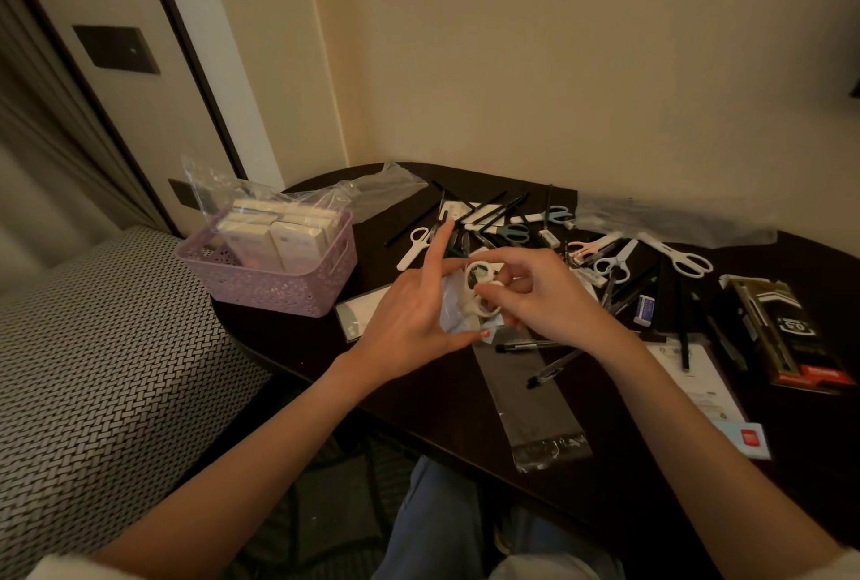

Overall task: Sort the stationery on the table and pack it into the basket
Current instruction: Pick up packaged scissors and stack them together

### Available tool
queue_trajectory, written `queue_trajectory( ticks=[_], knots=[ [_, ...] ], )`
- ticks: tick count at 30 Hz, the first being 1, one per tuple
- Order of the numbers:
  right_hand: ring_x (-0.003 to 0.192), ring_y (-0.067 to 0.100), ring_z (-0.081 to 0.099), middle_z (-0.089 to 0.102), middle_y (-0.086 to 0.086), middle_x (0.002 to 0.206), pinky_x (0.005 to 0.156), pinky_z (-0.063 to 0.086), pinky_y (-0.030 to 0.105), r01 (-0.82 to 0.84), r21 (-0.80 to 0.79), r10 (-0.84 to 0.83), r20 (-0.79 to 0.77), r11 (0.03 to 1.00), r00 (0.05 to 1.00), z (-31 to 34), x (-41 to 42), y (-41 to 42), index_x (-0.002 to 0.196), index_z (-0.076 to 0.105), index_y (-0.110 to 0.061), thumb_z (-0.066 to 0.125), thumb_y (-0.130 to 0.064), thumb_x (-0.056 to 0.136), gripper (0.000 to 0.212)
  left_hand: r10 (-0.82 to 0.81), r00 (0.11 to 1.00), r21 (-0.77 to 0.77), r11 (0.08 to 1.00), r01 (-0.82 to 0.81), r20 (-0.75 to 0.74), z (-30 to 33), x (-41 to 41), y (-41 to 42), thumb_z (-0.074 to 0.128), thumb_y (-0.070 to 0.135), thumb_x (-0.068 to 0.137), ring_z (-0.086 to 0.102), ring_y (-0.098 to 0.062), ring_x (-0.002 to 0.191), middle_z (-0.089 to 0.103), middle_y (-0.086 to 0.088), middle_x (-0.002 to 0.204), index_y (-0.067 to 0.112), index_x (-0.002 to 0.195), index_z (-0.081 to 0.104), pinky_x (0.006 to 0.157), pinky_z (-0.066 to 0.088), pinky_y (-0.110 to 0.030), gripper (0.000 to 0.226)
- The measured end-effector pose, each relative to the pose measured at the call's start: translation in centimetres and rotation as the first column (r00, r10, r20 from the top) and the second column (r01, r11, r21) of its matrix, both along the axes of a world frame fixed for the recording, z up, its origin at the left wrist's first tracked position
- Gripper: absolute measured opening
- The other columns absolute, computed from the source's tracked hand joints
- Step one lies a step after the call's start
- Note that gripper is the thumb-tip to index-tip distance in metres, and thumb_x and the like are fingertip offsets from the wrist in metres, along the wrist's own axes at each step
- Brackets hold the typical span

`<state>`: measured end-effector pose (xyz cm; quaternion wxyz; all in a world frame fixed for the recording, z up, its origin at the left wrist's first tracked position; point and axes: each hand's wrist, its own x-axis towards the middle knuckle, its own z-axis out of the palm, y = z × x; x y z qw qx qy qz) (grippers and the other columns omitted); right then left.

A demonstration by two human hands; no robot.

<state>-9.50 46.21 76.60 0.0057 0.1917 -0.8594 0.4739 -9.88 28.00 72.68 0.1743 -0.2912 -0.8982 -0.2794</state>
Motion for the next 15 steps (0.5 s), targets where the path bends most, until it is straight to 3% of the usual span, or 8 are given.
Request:
queue_trajectory(
  ticks=[3,8,12,15],
  knots=[
    [0.059,0.019,0.065,0.067,0.011,0.076,0.054,0.054,0.024,-0.035,-0.141,0.053,0.131,0.989,0.990,-0.4,-0.4,0.1,0.114,0.060,-0.009,0.059,-0.006,0.092,0.022,-0.004,1.000,0.036,0.999,0.004,-0.003,-0.5,0.3,0.1,0.079,0.046,0.073,0.055,-0.014,0.118,0.053,-0.004,0.140,0.009,0.152,-0.004,0.095,0.033,-0.014,0.121],
    [0.066,0.028,0.065,0.068,0.023,0.081,0.060,0.057,0.031,0.010,-0.274,0.064,0.261,0.962,0.963,-1.1,-1.0,0.4,0.104,0.060,0.006,0.063,-0.001,0.088,0.017,0.015,0.996,0.152,0.988,-0.028,0.087,-1.2,0.3,0.4,0.080,0.046,0.072,0.048,-0.006,0.123,0.047,0.000,0.144,0.021,0.151,-0.005,0.095,0.036,-0.014,0.119],
    [0.074,0.030,0.067,0.070,0.025,0.088,0.070,0.058,0.032,0.034,-0.324,0.086,0.350,0.946,0.933,-1.9,-1.9,0.3,0.104,0.065,0.001,0.068,-0.003,0.085,0.019,0.039,0.992,0.249,0.966,-0.068,0.119,-2.1,0.1,0.8,0.080,0.040,0.073,0.038,0.010,0.120,0.045,0.004,0.144,0.027,0.148,-0.005,0.089,0.033,0.001,0.114],
    [0.072,0.020,0.059,0.066,0.015,0.081,0.059,0.048,0.021,0.027,-0.246,0.058,0.332,0.969,0.941,-2.3,-2.4,0.0,0.098,0.071,-0.008,0.072,-0.009,0.083,0.016,0.057,0.987,0.322,0.941,-0.102,0.147,-2.9,-0.2,0.9,0.081,0.037,0.073,0.042,0.009,0.120,0.046,0.003,0.143,0.031,0.148,-0.004,0.090,0.036,0.000,0.114]
  ],
)
